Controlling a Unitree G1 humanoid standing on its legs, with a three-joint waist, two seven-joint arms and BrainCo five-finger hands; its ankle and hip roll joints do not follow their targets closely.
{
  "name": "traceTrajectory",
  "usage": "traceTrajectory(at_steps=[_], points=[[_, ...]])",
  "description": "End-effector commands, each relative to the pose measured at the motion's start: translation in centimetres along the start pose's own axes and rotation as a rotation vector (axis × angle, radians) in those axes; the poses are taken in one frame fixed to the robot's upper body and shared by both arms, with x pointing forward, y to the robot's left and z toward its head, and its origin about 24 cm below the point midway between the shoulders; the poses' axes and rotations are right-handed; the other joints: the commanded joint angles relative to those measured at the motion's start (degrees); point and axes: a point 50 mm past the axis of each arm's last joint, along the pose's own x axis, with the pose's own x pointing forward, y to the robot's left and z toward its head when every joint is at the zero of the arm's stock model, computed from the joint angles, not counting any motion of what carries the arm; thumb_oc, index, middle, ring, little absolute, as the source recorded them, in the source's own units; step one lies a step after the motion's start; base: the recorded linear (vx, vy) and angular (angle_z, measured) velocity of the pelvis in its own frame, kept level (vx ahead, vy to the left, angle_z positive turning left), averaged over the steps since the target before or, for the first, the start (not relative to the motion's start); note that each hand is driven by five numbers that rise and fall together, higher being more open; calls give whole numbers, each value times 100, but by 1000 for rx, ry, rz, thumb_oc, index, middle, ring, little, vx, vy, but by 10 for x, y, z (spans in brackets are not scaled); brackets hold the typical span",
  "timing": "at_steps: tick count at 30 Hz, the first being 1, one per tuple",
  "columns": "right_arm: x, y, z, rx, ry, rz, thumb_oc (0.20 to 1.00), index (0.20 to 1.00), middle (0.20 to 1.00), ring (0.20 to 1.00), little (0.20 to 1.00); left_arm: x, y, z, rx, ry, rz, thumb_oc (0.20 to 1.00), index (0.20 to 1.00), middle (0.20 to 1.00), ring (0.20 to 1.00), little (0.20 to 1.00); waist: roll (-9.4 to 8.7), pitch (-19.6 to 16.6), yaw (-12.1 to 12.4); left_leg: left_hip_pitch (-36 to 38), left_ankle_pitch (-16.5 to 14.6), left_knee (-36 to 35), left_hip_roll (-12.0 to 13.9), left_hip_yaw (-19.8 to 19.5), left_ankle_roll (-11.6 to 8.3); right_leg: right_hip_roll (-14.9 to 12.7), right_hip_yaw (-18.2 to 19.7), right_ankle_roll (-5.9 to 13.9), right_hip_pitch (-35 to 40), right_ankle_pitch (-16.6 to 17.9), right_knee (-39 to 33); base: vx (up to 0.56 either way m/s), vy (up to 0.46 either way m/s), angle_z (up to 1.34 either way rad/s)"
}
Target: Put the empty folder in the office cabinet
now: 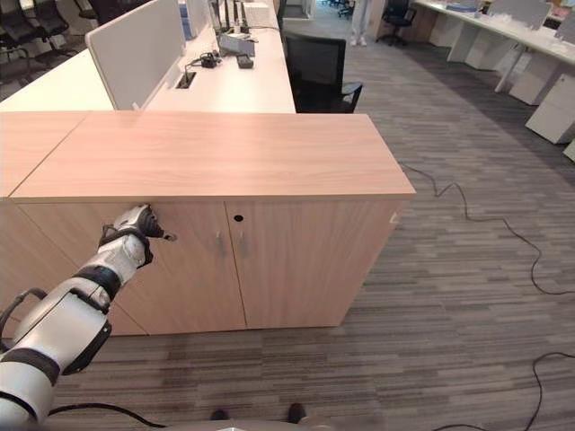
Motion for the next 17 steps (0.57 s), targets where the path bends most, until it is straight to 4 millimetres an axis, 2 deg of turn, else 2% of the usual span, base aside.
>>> traceTrajectory(at_steps=[1,2,6,10,12,13,15,16,17], points=[[1,12,0,-45,22,48,1000,1000,1000,1000,1000,0,-1,-2,-374,34,-14,1000,1000,1000,1000,1000,-10,-28,-162,765,-178,-143,-210,5,239,99,7,390,869,-262,-537,59,79,-4],[1,12,0,-46,22,48,1000,1000,1000,1000,1000,0,-1,-3,-374,34,-14,1000,1000,1000,1000,1000,-9,-27,-162,770,-179,-144,-210,7,239,100,9,391,872,-261,-539,57,89,-25],[1,11,0,-23,30,42,1000,1000,1000,1000,1000,-16,-32,-26,-639,101,-86,1000,1000,1000,1000,1000,12,-81,-85,814,-227,-161,-250,-14,258,68,-14,412,944,-233,-604,25,57,-15],[1,11,0,-11,36,38,1000,1000,1000,1000,1000,-37,-61,-47,-801,141,-122,1000,1000,1000,1000,1000,2,-105,0,805,-248,-161,-279,-38,275,34,-21,426,968,-206,-651,15,51,0],[2,5,3,-5,36,24,1000,1000,1000,1000,1000,-57,-88,-68,-843,218,-183,1000,1000,1000,1000,1000,-8,-120,55,791,-260,-161,-302,-60,288,5,-17,435,966,-172,-675,18,48,6],[2,5,3,-5,36,24,1000,1000,1000,1000,1000,-58,-88,-68,-843,219,-183,1000,1000,1000,1000,1000,-7,-122,55,790,-261,-161,-302,-59,288,5,-17,436,964,-172,-675,19,37,5],[2,3,4,-12,38,19,1000,1000,1000,1000,1000,-72,-107,-80,-840,277,-234,1000,1000,1000,1000,1000,-6,-128,87,777,-258,-161,-306,-61,295,-8,-21,439,959,-161,-677,18,31,5],[2,2,4,-14,40,17,1000,1000,1000,1000,1000,-82,-118,-89,-832,322,-263,1000,1000,1000,1000,1000,-3,-131,107,768,-259,-161,-309,-70,302,-15,-12,439,952,-155,-677,30,43,5],[2,2,4,-15,46,20,1000,1000,1000,1000,1000,-101,-138,-106,-795,411,-325,1000,1000,1000,1000,1000,-3,-137,133,754,-257,-161,-319,-75,311,-20,1,435,937,-149,-677,30,46,7]])
